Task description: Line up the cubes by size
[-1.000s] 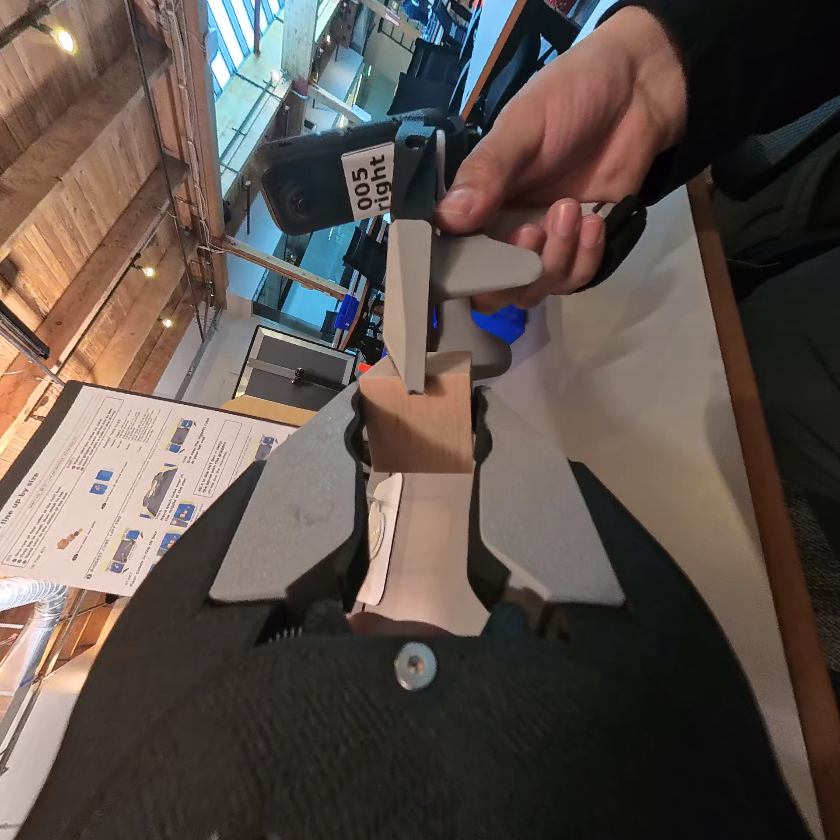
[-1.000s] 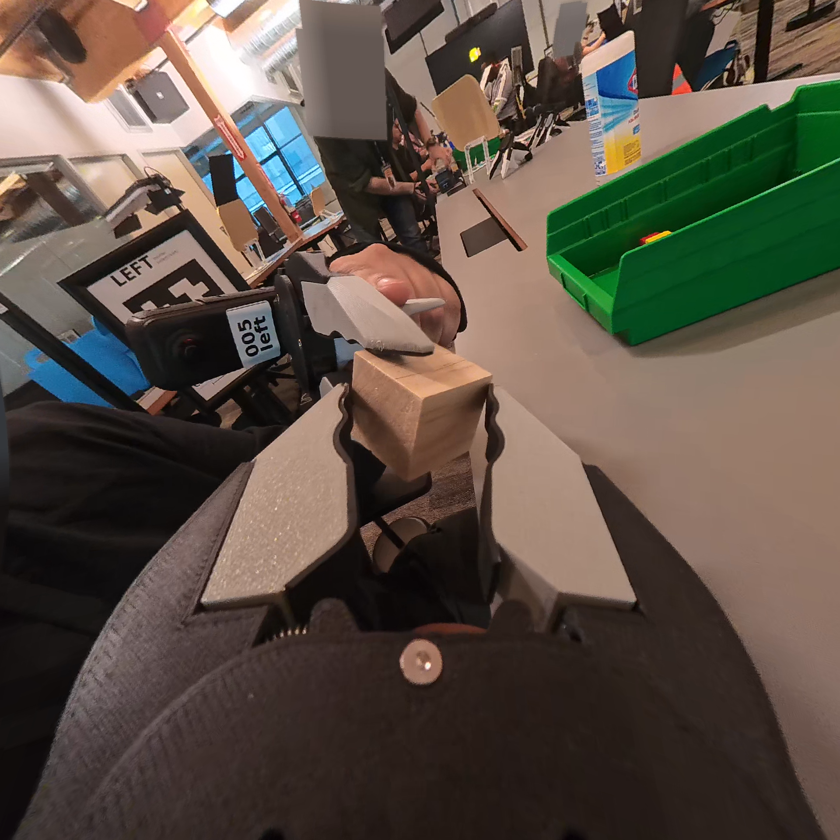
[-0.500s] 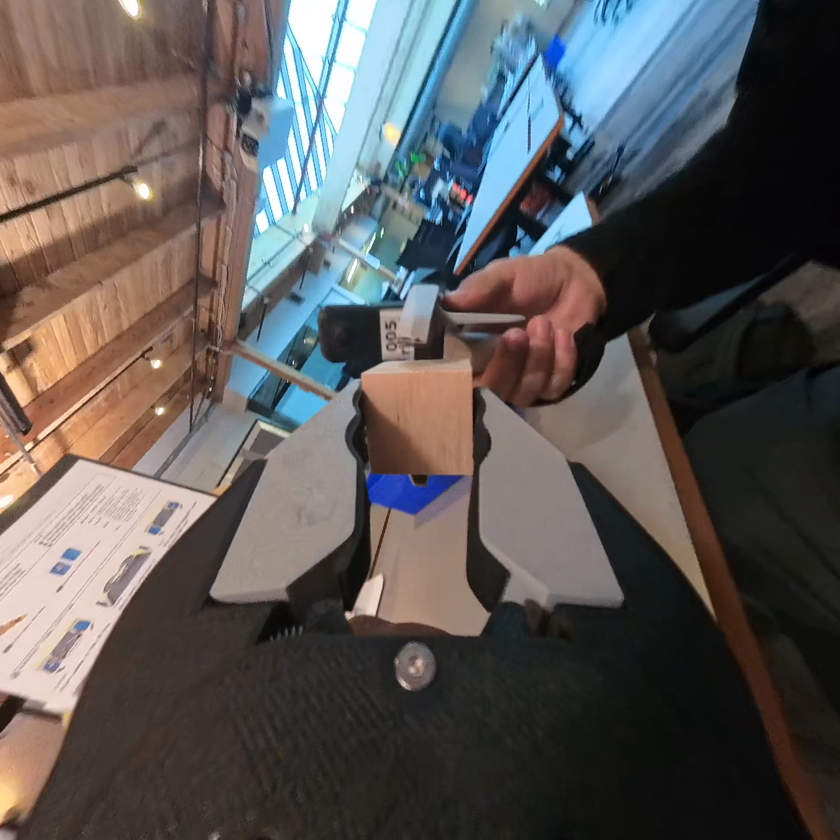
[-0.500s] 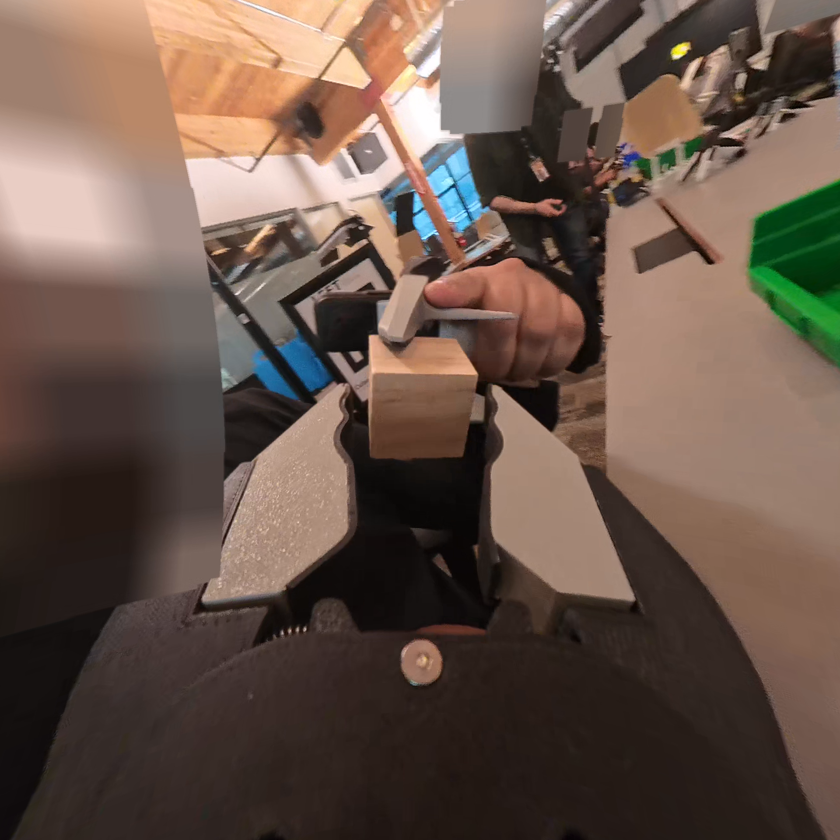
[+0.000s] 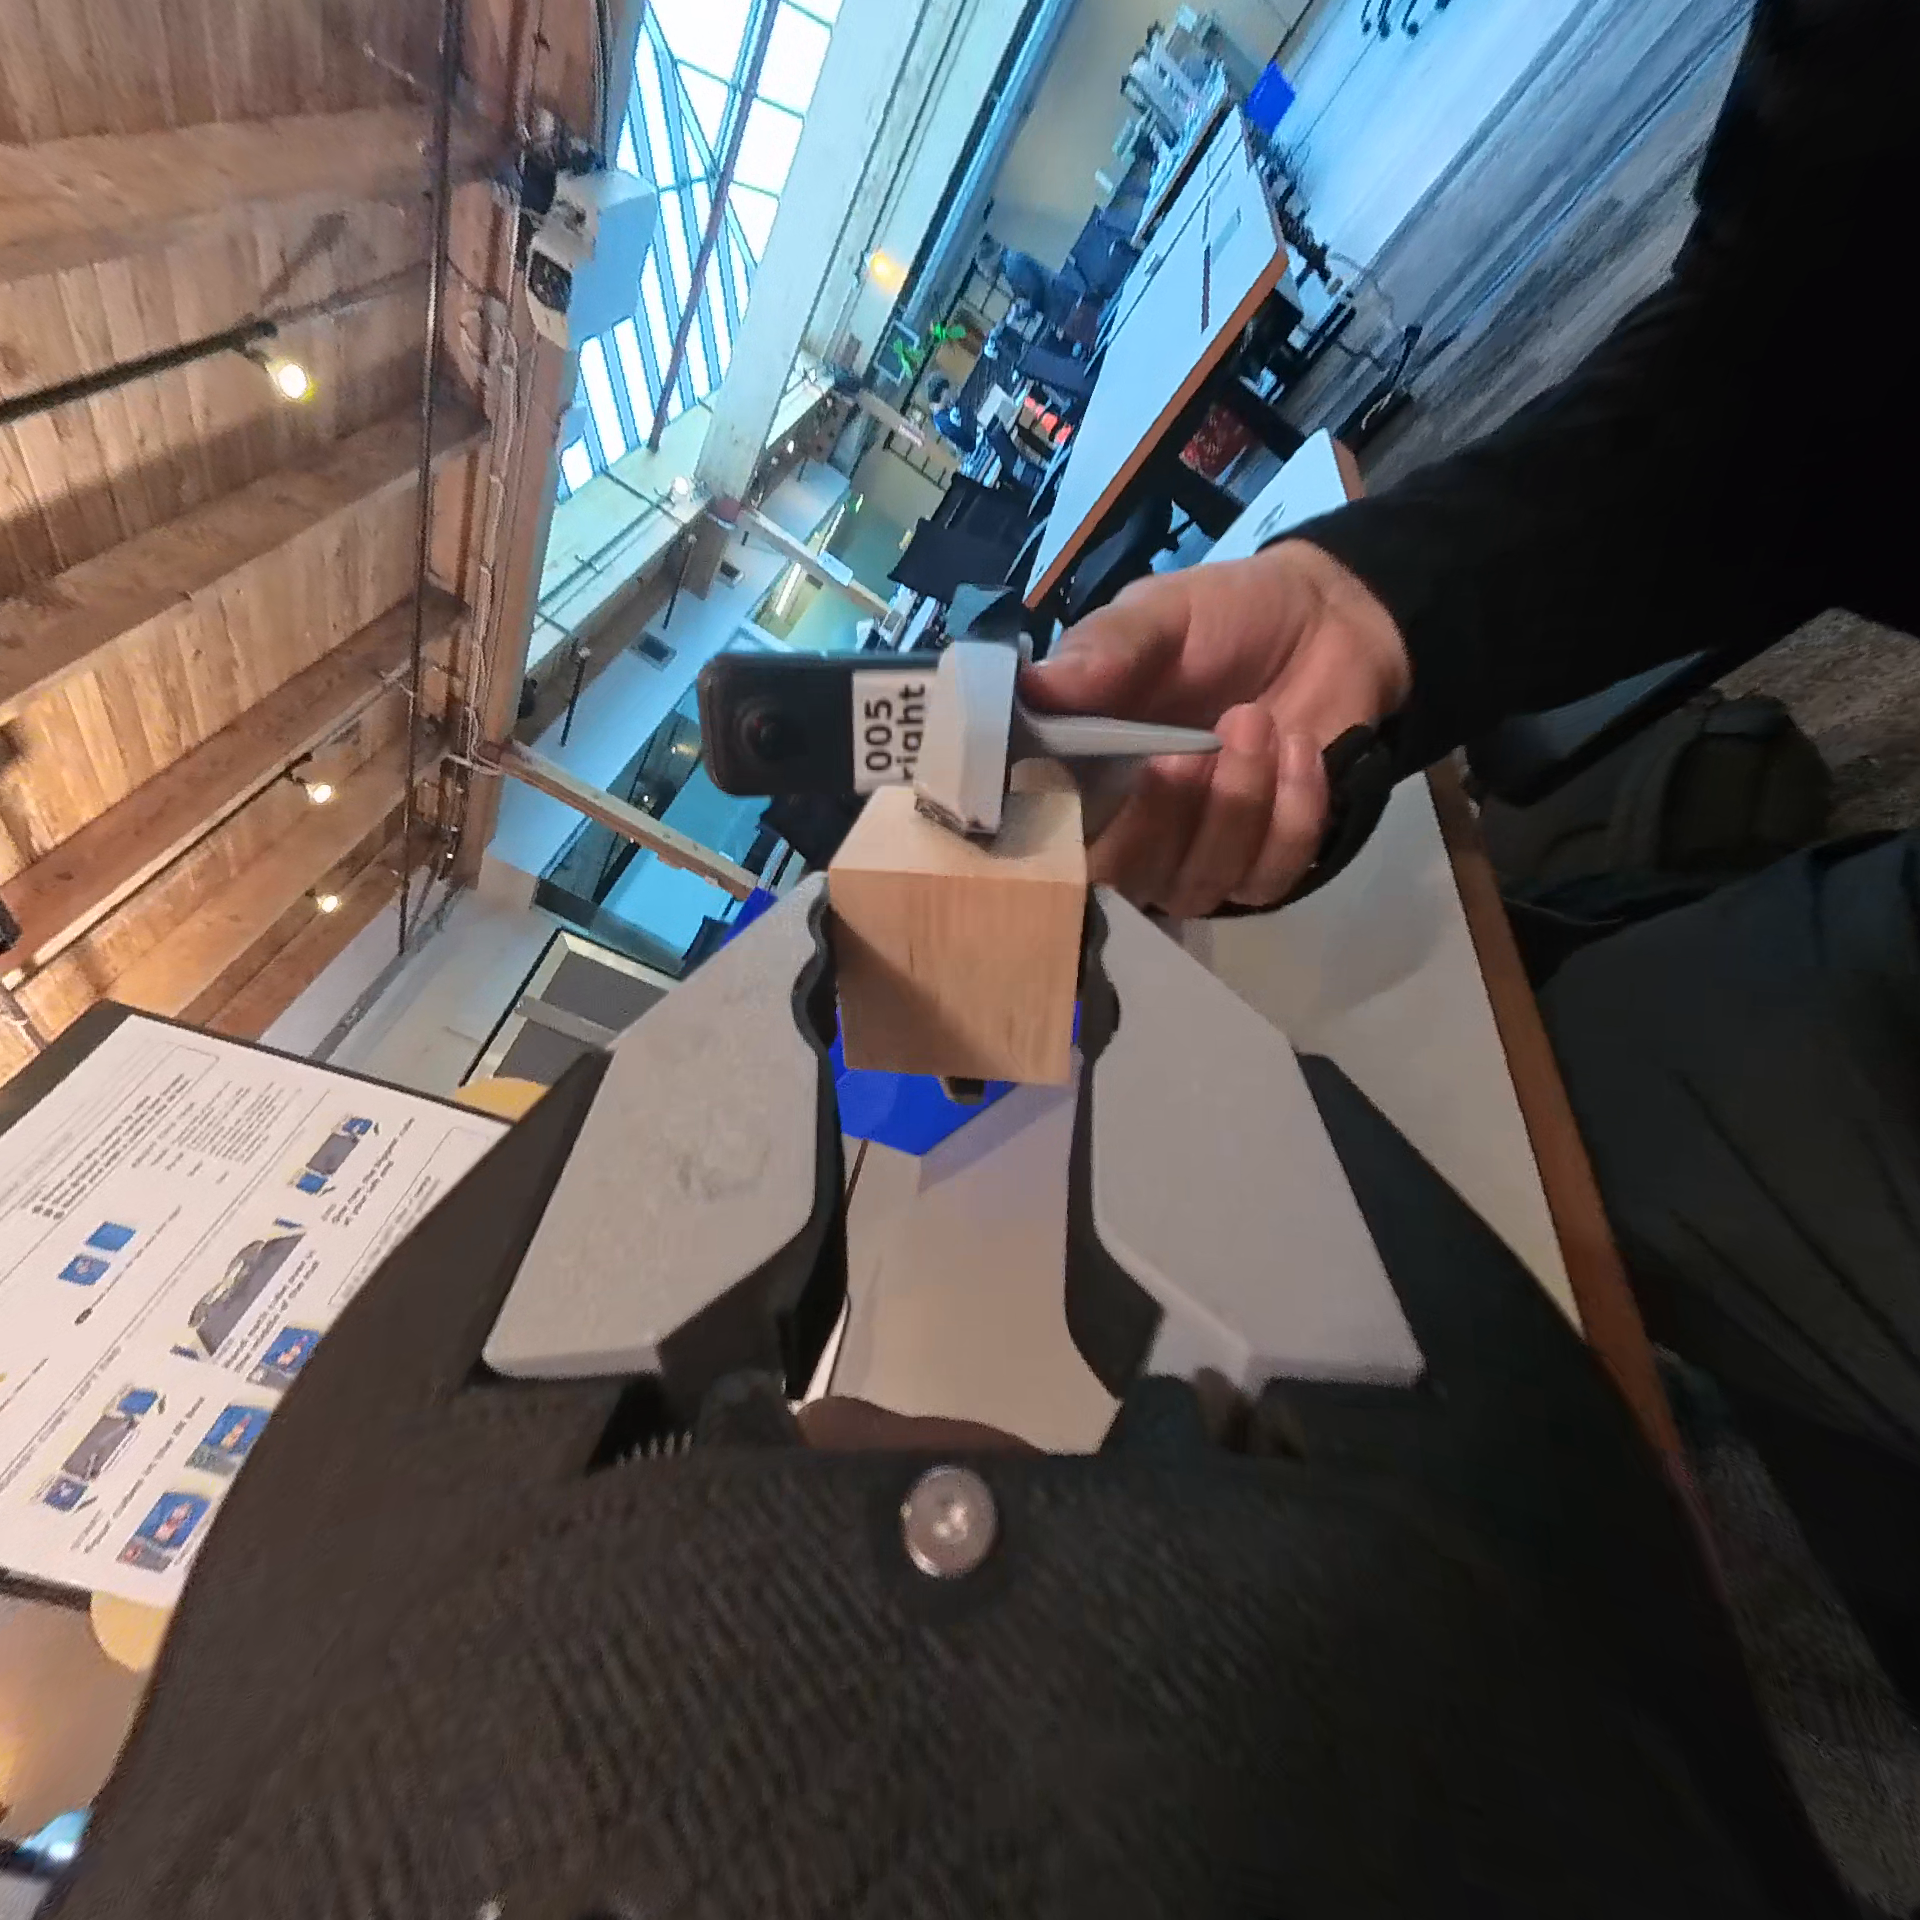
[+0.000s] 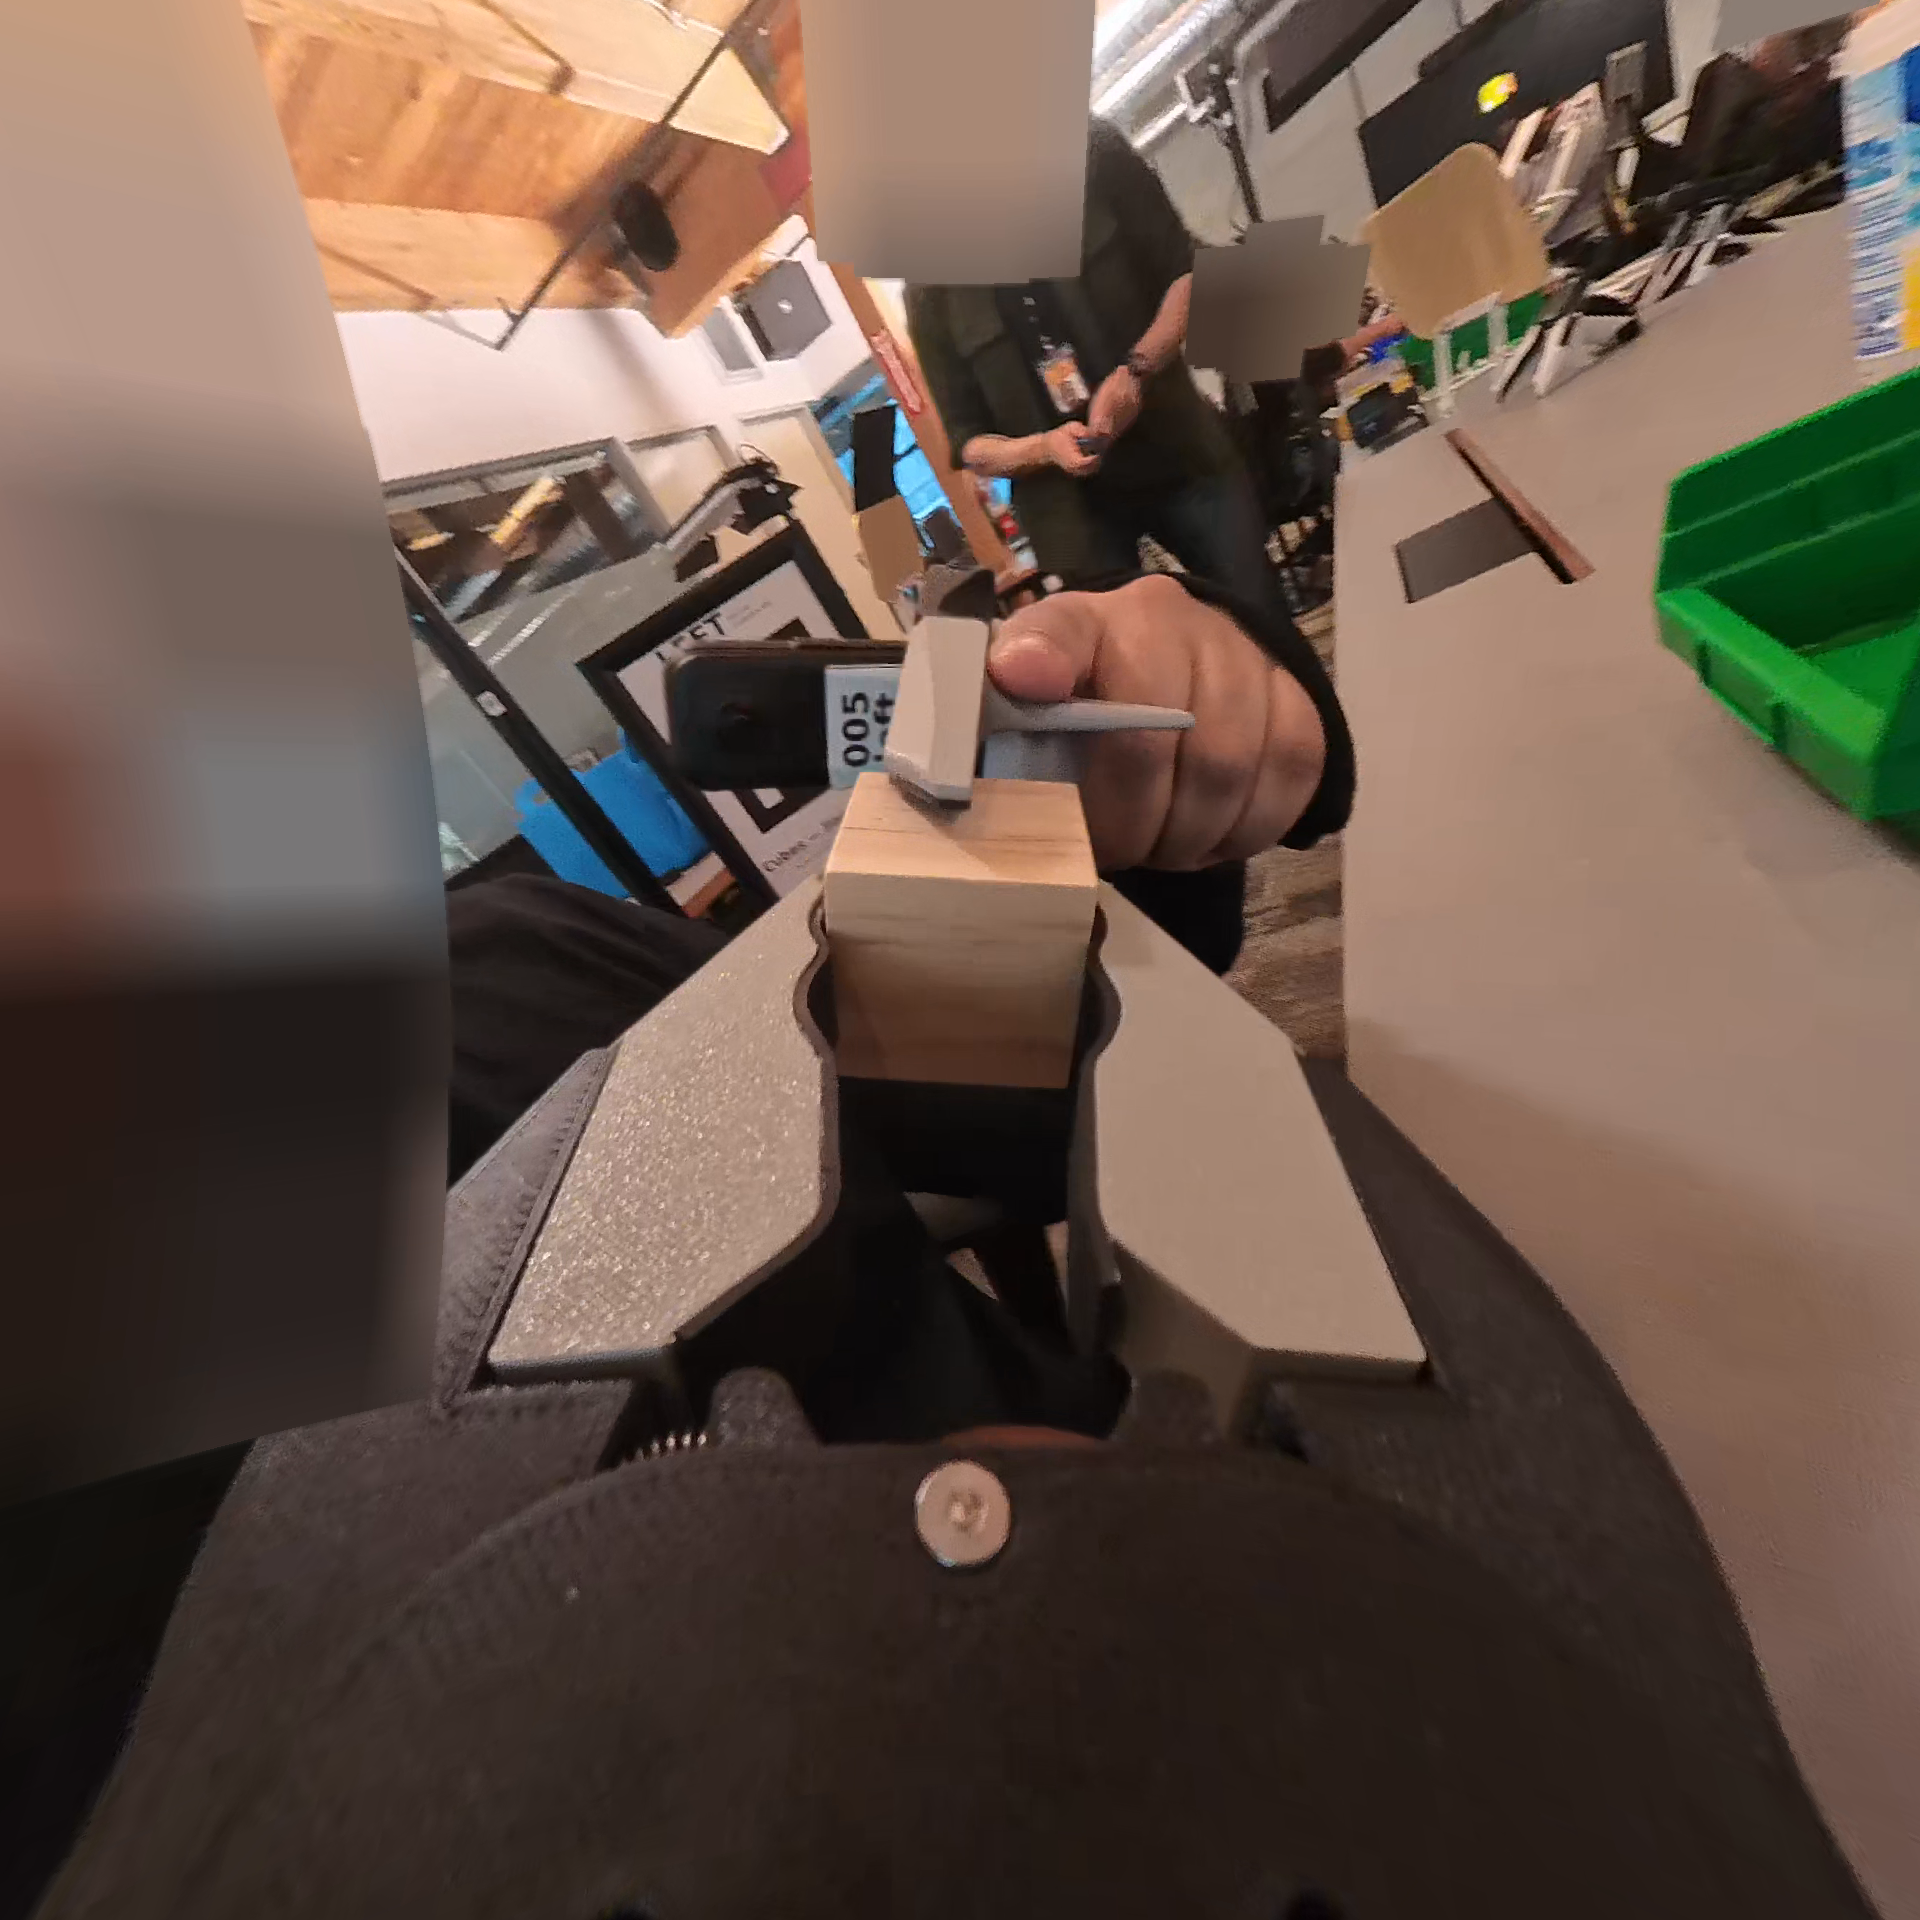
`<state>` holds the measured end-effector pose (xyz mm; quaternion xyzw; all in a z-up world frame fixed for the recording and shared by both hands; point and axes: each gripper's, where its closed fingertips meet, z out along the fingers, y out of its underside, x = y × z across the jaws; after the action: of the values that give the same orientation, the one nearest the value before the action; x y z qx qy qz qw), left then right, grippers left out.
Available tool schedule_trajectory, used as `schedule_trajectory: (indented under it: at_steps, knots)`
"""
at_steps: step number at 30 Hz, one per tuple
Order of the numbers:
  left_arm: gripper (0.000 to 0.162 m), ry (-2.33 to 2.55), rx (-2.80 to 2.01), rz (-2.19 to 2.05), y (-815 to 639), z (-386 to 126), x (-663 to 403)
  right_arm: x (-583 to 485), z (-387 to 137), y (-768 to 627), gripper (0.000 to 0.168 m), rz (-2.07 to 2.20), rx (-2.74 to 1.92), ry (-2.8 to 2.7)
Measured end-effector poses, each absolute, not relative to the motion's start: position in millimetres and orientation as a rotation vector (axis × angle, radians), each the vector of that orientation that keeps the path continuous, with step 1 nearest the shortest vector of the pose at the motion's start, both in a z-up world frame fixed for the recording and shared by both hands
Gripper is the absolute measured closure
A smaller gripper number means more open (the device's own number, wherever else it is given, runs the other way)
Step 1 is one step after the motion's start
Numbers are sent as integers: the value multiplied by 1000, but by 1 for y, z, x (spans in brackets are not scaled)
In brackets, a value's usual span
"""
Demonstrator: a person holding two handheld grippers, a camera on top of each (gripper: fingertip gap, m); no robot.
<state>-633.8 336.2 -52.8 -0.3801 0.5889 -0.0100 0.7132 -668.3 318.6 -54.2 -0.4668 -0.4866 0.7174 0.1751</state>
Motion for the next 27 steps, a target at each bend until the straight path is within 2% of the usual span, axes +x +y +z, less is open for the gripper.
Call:
schedule_trajectory:
  at_steps: [5, 7, 9, 11, 14, 19, 27]
  knots:
    - [119, 1301, -947, 46, 356, -64, -640, -662, -59, 339, 126, 1838, -1364, -1390]
    - [124, 1267, -973, 49, 360, -60, -645, -652, -50, 350, 126, 1852, -1339, -1357]
    - [162, 1223, -978, 53, 362, -54, -654, -637, -36, 372, 126, 1859, -1320, -1250]
    - [162, 1194, -1006, 75, 366, -51, -665, -614, -22, 402, 126, 1789, -1307, -1164]
    - [162, 1170, -1062, 111, 370, -51, -683, -571, -20, 471, 126, 1377, -1338, -1132]
    - [162, 1132, -1081, 135, 374, -49, -703, -511, -70, 582, 125, 616, -1417, -1463]
    - [162, 1167, -1115, 148, 384, -62, -700, -453, -166, 662, 125, 227, -1736, -1964]
